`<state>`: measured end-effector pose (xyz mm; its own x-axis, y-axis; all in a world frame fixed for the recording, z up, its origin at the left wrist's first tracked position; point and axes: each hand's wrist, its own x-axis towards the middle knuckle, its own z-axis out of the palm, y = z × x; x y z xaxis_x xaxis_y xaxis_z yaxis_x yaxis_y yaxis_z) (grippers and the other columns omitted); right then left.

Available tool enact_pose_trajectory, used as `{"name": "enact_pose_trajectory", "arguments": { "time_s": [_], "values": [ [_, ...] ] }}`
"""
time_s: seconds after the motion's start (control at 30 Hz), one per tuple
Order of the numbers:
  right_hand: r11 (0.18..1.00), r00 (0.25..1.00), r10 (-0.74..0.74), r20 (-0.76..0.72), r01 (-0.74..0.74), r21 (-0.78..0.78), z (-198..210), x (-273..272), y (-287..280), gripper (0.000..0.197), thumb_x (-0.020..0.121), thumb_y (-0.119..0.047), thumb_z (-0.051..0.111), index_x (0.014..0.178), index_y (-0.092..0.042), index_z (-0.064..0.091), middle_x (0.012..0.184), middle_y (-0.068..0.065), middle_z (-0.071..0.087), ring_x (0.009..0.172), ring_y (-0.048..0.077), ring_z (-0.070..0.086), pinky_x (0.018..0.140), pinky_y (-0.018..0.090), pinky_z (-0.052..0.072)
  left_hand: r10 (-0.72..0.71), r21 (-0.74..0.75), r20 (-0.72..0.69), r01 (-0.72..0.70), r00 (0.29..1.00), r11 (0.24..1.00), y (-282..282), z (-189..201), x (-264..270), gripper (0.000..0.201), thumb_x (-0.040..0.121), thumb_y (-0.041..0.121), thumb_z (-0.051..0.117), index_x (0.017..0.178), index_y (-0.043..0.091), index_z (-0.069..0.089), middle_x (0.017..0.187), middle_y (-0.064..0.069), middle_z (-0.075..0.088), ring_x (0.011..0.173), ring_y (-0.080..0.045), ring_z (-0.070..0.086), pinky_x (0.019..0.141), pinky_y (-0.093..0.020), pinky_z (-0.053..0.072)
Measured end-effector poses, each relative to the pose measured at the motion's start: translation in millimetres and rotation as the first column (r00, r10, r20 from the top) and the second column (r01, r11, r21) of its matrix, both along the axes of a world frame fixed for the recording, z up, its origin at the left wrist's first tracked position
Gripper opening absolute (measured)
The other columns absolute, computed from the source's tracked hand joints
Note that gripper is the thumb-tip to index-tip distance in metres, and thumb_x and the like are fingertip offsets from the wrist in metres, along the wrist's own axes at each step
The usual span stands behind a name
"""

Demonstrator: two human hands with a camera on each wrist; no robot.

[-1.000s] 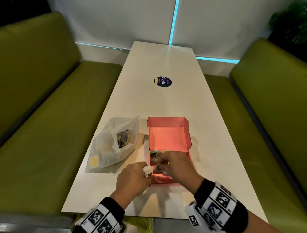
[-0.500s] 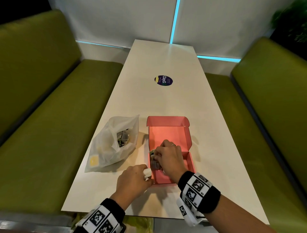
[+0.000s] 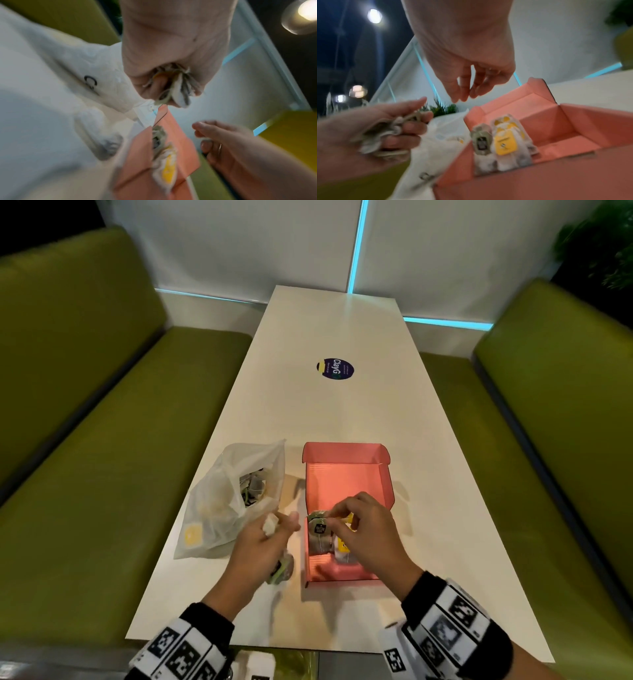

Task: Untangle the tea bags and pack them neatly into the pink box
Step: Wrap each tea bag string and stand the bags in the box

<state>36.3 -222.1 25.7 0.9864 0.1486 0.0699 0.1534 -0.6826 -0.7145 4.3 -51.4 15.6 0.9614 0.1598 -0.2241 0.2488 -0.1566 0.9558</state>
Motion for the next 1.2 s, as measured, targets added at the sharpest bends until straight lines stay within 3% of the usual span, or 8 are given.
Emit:
{"name": "enact_pose_trajectory", "arguments": {
  "time_s": [0.13,0.27,0.53,0.7,0.8,0.9,1.03,1.2],
  "values": [
    [0.905,0.951,0.143,-0.275,-0.013,0.426,26.7,-22.0,4.2,0.006,0.084,-0.015,0.067,0.086,-0.019,0.065,0.076,-0.005,0.061,0.058,0.001,0.05,0.059,0.018,0.048,0.053,-0.462,-0.109,-0.098,0.993,0.881,-2.0,14.9,4.7,0.04,0.094,0.041,0.044,0.088,0.007,0.064,0.056,-0.004,0.047,0.042,-0.011,0.042,0.04,-0.019,0.037],
    [0.898,0.954,0.205,-0.219,-0.095,0.429,28.8,-31.6,9.5,0.027,0.073,-0.02,0.078,0.094,-0.027,0.063,0.085,-0.007,0.061,0.061,0.001,0.049,0.059,0.01,0.041,0.014,-0.608,-0.126,-0.089,0.992,0.789,-12.1,23.7,7.5,0.046,0.093,0.046,0.039,0.088,0.007,0.063,0.058,-0.006,0.057,0.044,-0.012,0.054,0.041,-0.018,0.044],
    [0.953,0.987,0.157,0.031,-0.16,0.258,22.7,-32.0,19.8,0.032,0.065,-0.011,0.079,0.082,-0.026,0.057,0.085,-0.002,0.056,0.066,0.002,0.051,0.058,0.007,0.037,-0.002,-0.688,-0.197,-0.137,0.98,0.712,-28.2,23.3,8.9,0.045,0.083,0.054,0.045,0.085,0.012,0.059,0.068,-0.009,0.061,0.057,-0.019,0.063,0.052,-0.026,0.05],
    [0.942,0.954,0.283,0.096,-0.296,0.161,21.4,-31.7,14.5,0.043,0.066,-0.011,0.077,0.105,-0.024,0.068,0.093,-0.017,0.047,0.076,-0.007,0.05,0.07,0.006,0.038,0.0,-0.735,-0.255,-0.194,0.967,0.65,-28.4,26.4,7.7,0.043,0.093,0.05,0.039,0.089,0.012,0.057,0.068,-0.009,0.057,0.055,-0.021,0.059,0.045,-0.026,0.049],
    [0.948,0.951,0.274,0.141,-0.292,0.124,18.2,-29.0,11.9,0.028,0.07,-0.014,0.074,0.097,-0.021,0.07,0.087,-0.016,0.047,0.068,-0.006,0.049,0.066,0.006,0.036,0.006,-0.727,-0.277,-0.214,0.961,0.652,-26.4,26.7,7.3,0.043,0.092,0.051,0.041,0.084,0.012,0.056,0.06,-0.006,0.058,0.054,-0.02,0.057,0.054,-0.027,0.043],
    [0.953,0.964,0.216,0.155,-0.242,0.18,20.3,-28.5,10.8,0.012,0.075,-0.017,0.072,0.086,-0.016,0.072,0.083,-0.01,0.052,0.067,-0.003,0.052,0.063,0.006,0.037,0.025,-0.724,-0.306,-0.25,0.952,0.642,-25.3,28.7,6.9,0.039,0.09,0.051,0.045,0.076,0.015,0.052,0.055,-0.001,0.055,0.047,-0.013,0.052,0.043,-0.019,0.038],
    [0.937,0.993,0.069,0.094,-0.097,0.337,31.8,-26.3,8.6,0.006,0.08,-0.008,0.07,0.077,-0.014,0.07,0.08,-0.004,0.059,0.071,0.004,0.055,0.062,0.008,0.04,0.059,-0.676,-0.335,-0.284,0.94,0.68,-23.6,27.2,5.4,0.035,0.088,0.049,0.051,0.073,0.017,0.05,0.055,0.001,0.057,0.045,-0.012,0.053,0.032,-0.014,0.027],
    [0.801,0.964,0.011,-0.266,0.15,0.579,47.6,-22.1,4.5,0.006,0.087,-0.016,0.062,0.084,-0.013,0.065,0.067,0.002,0.062,0.055,0.011,0.055,0.045,0.027,0.04,0.036,-0.637,-0.303,-0.23,0.952,0.736,-21.5,30.0,2.8,0.027,0.088,0.035,0.057,0.074,0.012,0.055,0.056,0.002,0.06,0.035,-0.008,0.043,0.029,-0.011,0.024]
  ]
}}
